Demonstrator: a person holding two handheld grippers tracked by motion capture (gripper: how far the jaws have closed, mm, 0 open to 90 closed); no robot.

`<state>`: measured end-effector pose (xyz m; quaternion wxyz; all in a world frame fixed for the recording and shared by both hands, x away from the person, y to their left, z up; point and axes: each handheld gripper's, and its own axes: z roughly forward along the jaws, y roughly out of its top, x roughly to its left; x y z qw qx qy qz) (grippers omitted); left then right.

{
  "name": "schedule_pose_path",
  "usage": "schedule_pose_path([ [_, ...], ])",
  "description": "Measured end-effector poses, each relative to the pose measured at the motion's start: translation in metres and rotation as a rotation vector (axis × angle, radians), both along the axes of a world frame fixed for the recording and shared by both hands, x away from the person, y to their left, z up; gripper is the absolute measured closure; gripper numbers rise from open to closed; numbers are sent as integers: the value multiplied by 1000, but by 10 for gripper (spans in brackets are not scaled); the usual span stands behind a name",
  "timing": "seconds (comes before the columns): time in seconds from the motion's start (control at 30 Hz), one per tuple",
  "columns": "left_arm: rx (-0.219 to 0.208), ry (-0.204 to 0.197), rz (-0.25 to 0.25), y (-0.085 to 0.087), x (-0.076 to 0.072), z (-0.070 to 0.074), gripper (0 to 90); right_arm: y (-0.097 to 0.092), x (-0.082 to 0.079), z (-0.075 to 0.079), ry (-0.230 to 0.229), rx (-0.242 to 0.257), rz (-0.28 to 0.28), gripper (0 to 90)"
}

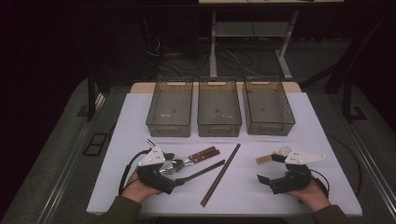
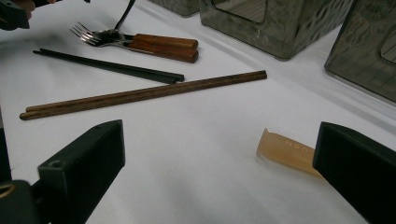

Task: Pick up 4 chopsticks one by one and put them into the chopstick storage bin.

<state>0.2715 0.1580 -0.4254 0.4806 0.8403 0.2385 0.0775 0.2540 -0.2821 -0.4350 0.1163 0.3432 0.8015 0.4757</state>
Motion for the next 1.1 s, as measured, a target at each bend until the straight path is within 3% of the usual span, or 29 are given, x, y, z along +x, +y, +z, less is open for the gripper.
schedule_pose_path([
  [0.5,8,15,-8,-4,1,0,64,-2,0,1,-5,16,-7,23],
  [0.93,-11,39,-35,-14,3,1,202,-3,0,2,-4,31,-25,23],
  [1.1,-9,40,-46,-16,3,2,301,-3,-1,2,-5,31,-18,23],
])
